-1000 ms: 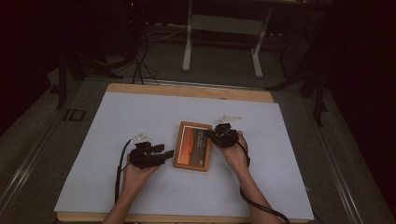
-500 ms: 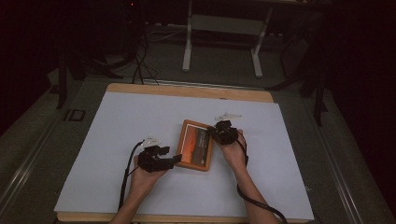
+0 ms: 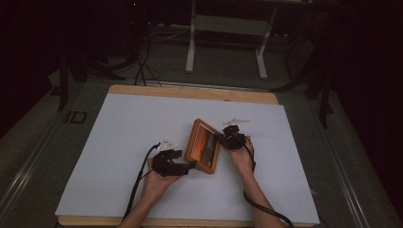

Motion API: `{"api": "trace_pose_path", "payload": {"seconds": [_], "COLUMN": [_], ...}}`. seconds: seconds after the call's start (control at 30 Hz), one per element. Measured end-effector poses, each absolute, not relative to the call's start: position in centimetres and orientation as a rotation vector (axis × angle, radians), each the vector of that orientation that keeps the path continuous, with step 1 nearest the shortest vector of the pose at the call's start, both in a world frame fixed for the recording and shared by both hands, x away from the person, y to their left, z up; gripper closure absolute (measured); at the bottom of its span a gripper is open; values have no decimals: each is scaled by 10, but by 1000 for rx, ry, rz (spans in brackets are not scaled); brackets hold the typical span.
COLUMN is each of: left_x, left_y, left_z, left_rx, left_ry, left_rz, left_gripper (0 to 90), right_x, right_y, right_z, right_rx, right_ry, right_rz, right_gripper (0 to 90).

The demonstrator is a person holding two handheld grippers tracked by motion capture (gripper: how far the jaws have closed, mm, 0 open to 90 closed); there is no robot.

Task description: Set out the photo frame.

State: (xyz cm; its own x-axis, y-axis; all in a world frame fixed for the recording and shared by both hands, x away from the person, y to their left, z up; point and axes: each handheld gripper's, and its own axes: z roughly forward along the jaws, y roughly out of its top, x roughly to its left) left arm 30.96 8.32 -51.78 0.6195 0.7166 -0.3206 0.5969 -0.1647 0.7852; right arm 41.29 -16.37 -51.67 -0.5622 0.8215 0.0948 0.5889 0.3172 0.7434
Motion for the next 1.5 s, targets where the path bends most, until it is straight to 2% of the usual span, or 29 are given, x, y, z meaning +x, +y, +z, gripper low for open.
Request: {"api": "trace_pose_path", "payload": {"seconds": [0.17, 0.4, 0.63, 1.03, 1.27, 1.5], "left_x": [314, 319, 326, 332, 333, 337], "left_y": [67, 52, 54, 49, 45, 59], "left_z": [-520, -524, -521, -507, -494, -483], "left_rx": [1853, 1845, 1825, 1869, 1905, 1911], "left_ry": [1062, 1096, 1110, 1073, 989, 917], "left_rz": [148, 110, 28, 16, 68, 80], "left_gripper": [260, 428, 513, 606, 694, 698], "right_x": [414, 415, 414, 393, 379, 369], "right_y": [-164, -166, -168, -202, -223, -230], "right_z": [-516, -517, -516, -486, -466, -453], "right_rx": [1278, 1288, 1275, 1221, 1161, 1079], "right_ry": [2291, 2292, 2305, 2209, 2182, 2190], "right_rz": [1098, 1116, 1114, 1221, 1290, 1322], "right_gripper": [900, 900, 899, 875, 860, 808]}}
